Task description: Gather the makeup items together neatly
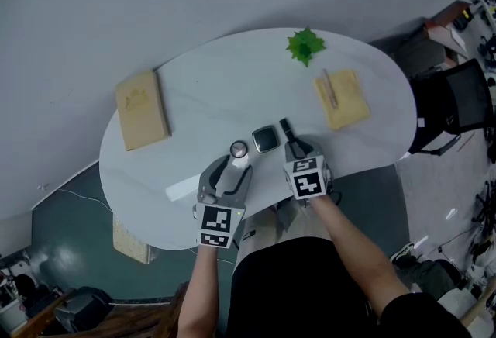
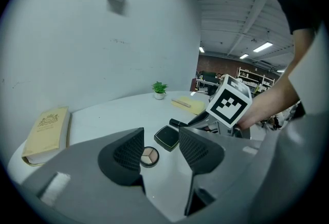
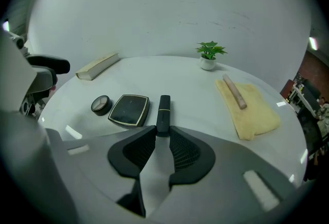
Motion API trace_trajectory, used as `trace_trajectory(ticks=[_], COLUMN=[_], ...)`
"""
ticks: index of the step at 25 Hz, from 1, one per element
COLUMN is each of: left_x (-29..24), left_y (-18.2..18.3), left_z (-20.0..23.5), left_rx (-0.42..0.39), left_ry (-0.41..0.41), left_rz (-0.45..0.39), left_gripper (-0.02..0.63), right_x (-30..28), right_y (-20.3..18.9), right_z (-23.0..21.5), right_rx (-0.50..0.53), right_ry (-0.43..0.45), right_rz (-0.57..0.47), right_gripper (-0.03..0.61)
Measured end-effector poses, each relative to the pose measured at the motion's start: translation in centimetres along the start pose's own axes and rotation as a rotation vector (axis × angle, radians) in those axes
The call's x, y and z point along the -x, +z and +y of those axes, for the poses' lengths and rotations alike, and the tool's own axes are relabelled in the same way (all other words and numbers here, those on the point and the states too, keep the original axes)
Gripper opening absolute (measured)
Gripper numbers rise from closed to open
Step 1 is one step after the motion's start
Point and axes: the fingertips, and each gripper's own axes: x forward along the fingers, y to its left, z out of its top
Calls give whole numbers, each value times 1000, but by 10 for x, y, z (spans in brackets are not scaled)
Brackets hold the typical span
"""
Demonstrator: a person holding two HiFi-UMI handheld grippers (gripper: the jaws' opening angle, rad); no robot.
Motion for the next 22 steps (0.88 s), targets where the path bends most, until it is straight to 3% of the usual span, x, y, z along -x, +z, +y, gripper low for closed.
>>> trace_trajectory(ticks=[11,15,22], left_x=[0,-1,-5], left_y=[0,0,5], left_z=[-1,-3,-10], left_rx=[3,2,0], left_ry=[15,18,28], left_rz=[6,8,7], left_gripper=[210,210,210], right_x=[-1,2,22], right_y=[-8,-8,2], right_z=[2,5,-16], right_rx=[11,8,-10], right_ry=[26,59,59], right_rz=[-6,-9,-51], right_gripper=[97,147,147])
